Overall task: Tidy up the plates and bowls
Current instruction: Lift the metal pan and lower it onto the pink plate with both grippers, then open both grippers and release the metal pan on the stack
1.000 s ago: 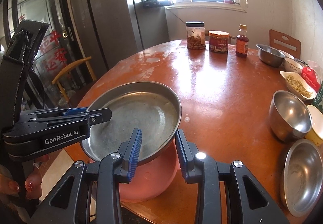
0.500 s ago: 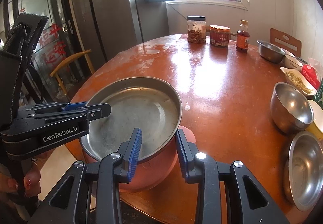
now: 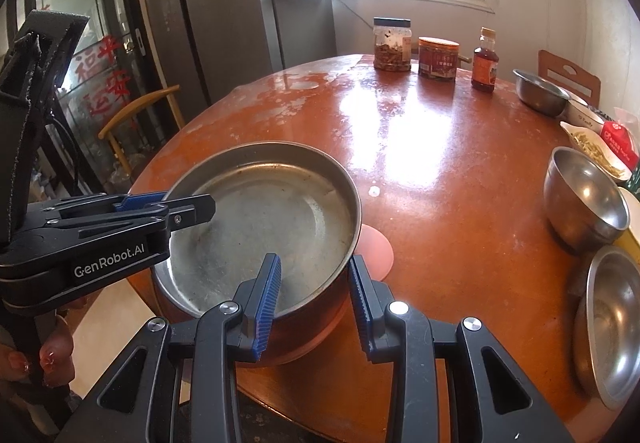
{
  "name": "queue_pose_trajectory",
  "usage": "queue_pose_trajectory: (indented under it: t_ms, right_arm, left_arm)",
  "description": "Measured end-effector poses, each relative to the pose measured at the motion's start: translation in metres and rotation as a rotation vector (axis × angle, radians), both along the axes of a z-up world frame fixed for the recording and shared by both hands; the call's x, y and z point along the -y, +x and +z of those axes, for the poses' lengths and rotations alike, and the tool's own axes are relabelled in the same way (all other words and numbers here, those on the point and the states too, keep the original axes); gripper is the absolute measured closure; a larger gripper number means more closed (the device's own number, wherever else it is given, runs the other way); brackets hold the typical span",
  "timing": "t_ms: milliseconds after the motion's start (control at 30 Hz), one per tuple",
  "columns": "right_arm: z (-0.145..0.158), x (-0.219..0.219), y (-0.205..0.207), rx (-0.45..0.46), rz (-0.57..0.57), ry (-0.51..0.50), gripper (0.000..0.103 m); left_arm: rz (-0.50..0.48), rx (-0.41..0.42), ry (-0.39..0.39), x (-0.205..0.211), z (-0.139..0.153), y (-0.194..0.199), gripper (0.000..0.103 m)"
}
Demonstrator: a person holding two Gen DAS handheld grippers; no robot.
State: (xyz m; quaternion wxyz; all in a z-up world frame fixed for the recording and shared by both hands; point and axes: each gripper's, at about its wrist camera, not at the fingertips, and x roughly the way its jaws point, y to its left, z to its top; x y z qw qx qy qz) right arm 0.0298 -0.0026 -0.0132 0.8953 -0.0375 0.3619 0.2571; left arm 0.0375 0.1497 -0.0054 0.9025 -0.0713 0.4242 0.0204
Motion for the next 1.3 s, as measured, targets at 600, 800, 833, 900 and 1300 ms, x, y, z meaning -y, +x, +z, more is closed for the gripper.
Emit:
queue_pose_trajectory:
  t_ms: [600, 800, 833, 900, 1300]
  right_arm:
    - [-0.006, -0.008, -0.007, 0.04, 0.0, -0.04, 0.064]
    - [-0.006, -0.008, -0.008, 0.036, 0.0, -0.03, 0.059]
    - [-0.007, -0.008, -0.007, 0.035, -0.002, -0.031, 0.056]
    - [-0.007, -0.007, -0.008, 0.034, -0.001, -0.028, 0.055]
    - [-0.005, 0.003, -0.007, 0.016, -0.025, 0.008, 0.05]
  left_arm:
    - [-0.003, -0.013, 0.022, -0.001, -0.011, -0.004, 0.074]
    - [-0.007, -0.013, 0.025, 0.0, -0.011, -0.006, 0.074]
    - [-0.008, -0.012, 0.026, 0.001, -0.011, -0.006, 0.073]
    - [-0.008, -0.006, 0.034, 0.001, -0.01, -0.007, 0.073]
    - [0.0, 0.015, 0.019, 0.002, -0.002, -0.012, 0.068]
